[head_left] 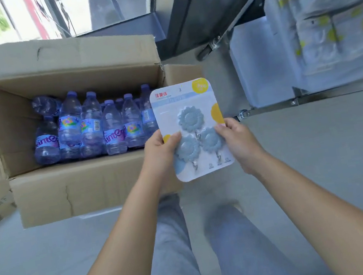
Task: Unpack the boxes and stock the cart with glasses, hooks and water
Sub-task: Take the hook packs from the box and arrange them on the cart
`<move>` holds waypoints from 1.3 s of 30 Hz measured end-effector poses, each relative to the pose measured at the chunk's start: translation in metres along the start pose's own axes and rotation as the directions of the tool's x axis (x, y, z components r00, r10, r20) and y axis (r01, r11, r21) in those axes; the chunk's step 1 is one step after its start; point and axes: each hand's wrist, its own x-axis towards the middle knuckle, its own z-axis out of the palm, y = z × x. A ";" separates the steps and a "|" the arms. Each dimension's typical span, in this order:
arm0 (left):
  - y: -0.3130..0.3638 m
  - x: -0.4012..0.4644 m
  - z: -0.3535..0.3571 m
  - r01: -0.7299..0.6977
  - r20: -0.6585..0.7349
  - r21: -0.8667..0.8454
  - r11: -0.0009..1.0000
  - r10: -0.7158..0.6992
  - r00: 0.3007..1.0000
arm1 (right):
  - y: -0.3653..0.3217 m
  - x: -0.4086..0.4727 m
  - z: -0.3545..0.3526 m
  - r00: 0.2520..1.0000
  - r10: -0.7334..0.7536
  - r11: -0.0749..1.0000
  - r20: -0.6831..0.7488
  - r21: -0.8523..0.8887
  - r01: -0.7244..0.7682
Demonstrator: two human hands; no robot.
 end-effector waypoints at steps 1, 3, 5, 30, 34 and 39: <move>-0.001 -0.011 0.015 -0.004 0.013 -0.014 1.000 0.005 1.000 | 0.004 -0.010 -0.015 0.999 0.004 0.999 -0.053 0.041 -0.002; -0.010 -0.032 0.046 -0.030 0.044 0.011 0.999 0.030 0.999 | 0.014 -0.030 -0.048 0.991 0.019 0.990 -0.130 0.138 -0.001; -0.023 -0.049 0.077 -0.064 0.057 0.041 0.997 0.061 0.996 | 0.029 -0.051 -0.087 0.988 0.028 0.974 -0.149 0.228 0.006; -0.149 -0.129 0.527 -0.111 0.304 0.352 0.929 -0.001 0.953 | 0.183 -0.102 -0.543 0.911 0.169 0.841 -0.377 0.537 0.066; -0.150 -0.084 0.593 -0.130 0.248 0.419 0.899 0.025 0.968 | 0.163 -0.049 -0.602 0.904 0.229 0.830 -0.360 0.557 0.012; -0.141 -0.046 0.672 -0.252 0.278 0.531 0.809 0.114 0.954 | 0.139 0.022 -0.680 0.906 0.225 0.854 -0.359 0.520 -0.006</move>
